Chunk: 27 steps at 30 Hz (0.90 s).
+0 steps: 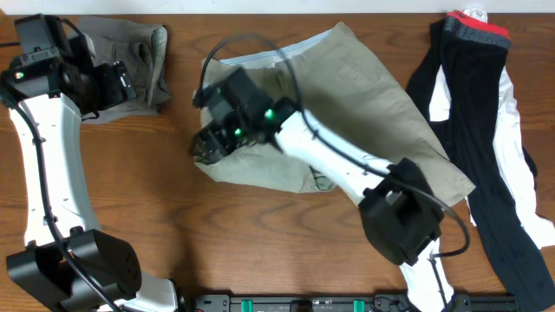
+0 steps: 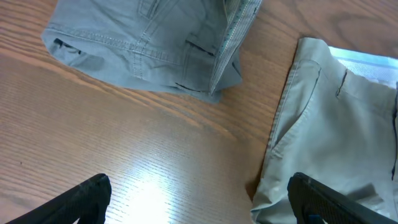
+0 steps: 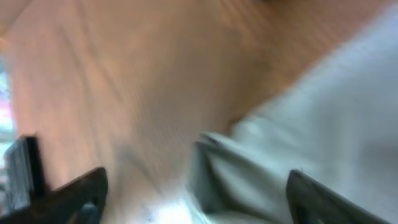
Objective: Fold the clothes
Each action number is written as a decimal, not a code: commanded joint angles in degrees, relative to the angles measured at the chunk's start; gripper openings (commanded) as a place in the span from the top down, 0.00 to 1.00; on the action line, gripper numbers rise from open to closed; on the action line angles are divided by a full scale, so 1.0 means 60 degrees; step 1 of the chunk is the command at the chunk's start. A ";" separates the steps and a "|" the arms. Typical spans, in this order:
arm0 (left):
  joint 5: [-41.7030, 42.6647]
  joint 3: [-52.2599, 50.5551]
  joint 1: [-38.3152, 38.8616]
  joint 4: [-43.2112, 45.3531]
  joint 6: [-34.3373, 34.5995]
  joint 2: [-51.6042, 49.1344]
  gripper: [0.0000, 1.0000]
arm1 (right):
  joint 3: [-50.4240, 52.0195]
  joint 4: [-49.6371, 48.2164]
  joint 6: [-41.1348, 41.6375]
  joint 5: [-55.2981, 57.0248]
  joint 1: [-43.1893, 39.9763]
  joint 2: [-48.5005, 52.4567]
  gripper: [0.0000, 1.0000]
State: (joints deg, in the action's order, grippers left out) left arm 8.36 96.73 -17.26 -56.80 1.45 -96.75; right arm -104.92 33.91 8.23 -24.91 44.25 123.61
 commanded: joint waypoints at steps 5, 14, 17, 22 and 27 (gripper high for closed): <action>0.0729 0.0168 0.0364 -0.0102 -0.0976 0.0120 0.08 | -0.2291 0.3508 -0.0091 0.2619 -0.1818 -0.0739 0.01; 0.0852 0.0168 0.1945 -0.0095 -0.1891 -0.0069 0.14 | -0.1078 0.5348 -0.0481 0.2630 -0.3246 -0.0594 0.40; 0.0852 0.0168 0.2470 0.0062 -0.2211 -0.0382 0.29 | -0.0026 0.4987 -0.0517 0.2648 -0.3377 -0.0594 0.73; 0.0852 0.0168 0.3275 0.0576 -0.3122 -0.1326 0.46 | 0.1315 0.4371 0.0033 0.2648 -0.3493 -0.0594 0.99; 0.0845 0.0168 0.3610 0.1475 -0.3515 -0.2430 0.51 | 0.1672 0.4375 0.0160 0.2648 -0.3632 -0.0594 0.99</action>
State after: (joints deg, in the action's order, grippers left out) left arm 13.37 96.84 4.01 -49.15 -16.29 -108.09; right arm -95.39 60.31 7.79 -9.17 23.62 119.63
